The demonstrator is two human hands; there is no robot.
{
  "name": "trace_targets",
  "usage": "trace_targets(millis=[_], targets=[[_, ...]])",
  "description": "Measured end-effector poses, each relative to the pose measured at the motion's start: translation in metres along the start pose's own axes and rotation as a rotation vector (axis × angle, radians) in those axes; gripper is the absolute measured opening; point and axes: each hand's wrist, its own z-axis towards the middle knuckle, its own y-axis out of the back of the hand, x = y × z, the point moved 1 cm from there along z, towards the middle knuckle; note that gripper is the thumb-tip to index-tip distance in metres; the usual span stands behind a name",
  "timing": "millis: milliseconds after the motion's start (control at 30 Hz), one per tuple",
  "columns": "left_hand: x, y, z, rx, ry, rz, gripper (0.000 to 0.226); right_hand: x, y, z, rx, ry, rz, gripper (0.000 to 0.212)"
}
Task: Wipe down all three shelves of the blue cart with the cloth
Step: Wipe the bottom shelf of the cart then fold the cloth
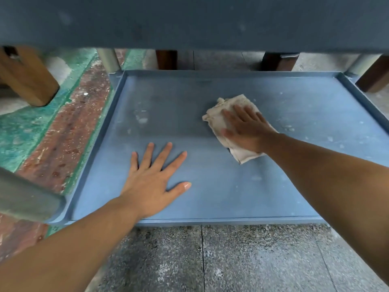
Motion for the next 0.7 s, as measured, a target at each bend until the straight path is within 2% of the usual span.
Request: trace_targets(millis=[133,233,333,433,500,600,700], targets=[[-0.003,0.003,0.000,0.021,0.023,0.005,0.078,-0.048,0.002,-0.016,-0.046,-0.210,0.038,0.076],[-0.005,0.004,0.001,0.034,0.032,0.010,0.080,-0.079,0.006,-0.033,-0.035,-0.352,0.041,0.078],[-0.005,0.004,0.002,0.032,0.032,0.003,0.080,-0.080,0.011,-0.043,0.005,-0.444,0.035,0.080],[-0.005,0.003,0.003,0.028,0.044,0.007,0.078,-0.063,0.016,-0.045,0.026,-0.409,0.039,0.071],[-0.005,0.002,0.003,0.018,0.052,0.010,0.077,-0.051,0.015,-0.049,0.069,-0.325,-0.016,0.061],[-0.006,0.000,0.006,0.019,0.052,0.006,0.077,-0.030,0.012,-0.058,0.125,-0.190,-0.092,0.059],[-0.007,-0.001,0.007,0.017,0.055,0.016,0.076,0.000,0.009,-0.068,0.105,-0.113,0.020,0.051]])
